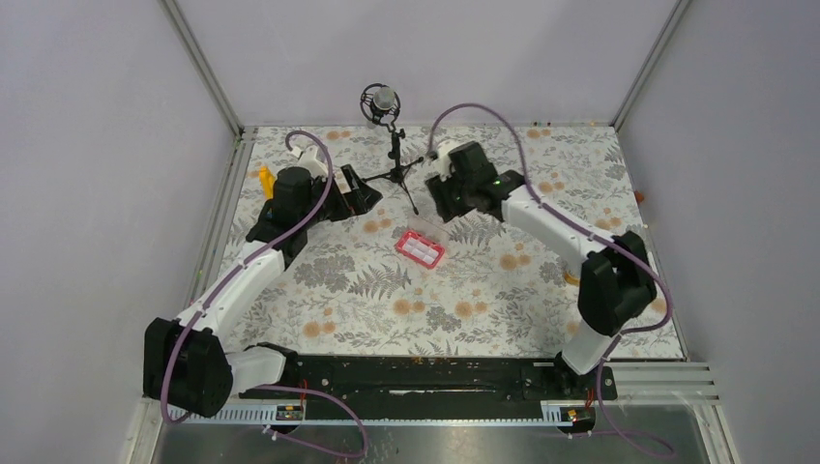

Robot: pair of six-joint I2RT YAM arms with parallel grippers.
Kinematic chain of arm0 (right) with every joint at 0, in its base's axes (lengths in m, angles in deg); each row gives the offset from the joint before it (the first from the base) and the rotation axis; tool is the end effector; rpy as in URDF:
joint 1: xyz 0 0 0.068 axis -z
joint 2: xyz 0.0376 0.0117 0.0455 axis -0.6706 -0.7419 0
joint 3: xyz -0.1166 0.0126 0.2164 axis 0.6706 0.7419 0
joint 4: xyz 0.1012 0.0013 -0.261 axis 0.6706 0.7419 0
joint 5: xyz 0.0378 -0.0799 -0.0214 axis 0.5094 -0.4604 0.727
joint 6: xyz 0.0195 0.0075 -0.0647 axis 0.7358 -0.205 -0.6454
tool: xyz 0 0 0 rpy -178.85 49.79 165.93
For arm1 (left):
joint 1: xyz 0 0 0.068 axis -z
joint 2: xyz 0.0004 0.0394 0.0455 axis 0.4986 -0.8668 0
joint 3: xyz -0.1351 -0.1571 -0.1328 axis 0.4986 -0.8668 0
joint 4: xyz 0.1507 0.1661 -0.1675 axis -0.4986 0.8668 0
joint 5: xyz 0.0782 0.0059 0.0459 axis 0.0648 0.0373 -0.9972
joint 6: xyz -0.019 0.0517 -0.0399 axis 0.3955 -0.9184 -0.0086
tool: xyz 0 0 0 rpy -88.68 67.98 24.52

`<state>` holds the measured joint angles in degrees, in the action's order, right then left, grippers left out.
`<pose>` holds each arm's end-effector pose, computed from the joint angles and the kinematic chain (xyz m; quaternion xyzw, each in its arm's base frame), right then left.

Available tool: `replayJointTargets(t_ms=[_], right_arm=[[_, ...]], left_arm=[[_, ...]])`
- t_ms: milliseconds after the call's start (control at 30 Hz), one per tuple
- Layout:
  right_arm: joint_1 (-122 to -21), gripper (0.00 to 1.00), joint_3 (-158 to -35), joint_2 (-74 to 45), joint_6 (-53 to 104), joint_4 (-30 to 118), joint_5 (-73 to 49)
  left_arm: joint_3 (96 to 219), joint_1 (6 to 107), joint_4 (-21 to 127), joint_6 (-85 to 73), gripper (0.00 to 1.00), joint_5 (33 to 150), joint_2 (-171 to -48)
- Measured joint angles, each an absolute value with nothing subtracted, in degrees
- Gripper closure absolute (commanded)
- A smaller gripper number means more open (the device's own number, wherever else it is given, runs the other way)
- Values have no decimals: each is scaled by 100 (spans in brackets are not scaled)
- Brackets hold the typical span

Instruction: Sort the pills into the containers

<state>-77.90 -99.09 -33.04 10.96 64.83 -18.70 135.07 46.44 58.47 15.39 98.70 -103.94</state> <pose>0.3419 0.2480 0.2222 -0.3440 0.8468 0.1075 0.3912 0.3066 -0.1060 0.2525 -0.0466 0.8286 -0.3306 0.4493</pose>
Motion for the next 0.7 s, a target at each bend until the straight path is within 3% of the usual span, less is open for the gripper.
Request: replayJointTargets(t_ms=[133, 500, 700], right_arm=[[-7185, 34, -10038, -2782, 2289, 7008, -2281], [-5604, 9, -9297, -436, 4543, 9030, -4165], [-4984, 7, -8650, -91, 5087, 9694, -4445]], left_arm=[[13383, 4644, 5803, 1397, 1, 9802, -10044], [13361, 4644, 5830, 1045, 1, 9682, -9655], [13361, 4644, 5827, 1003, 1, 9684, -9655]])
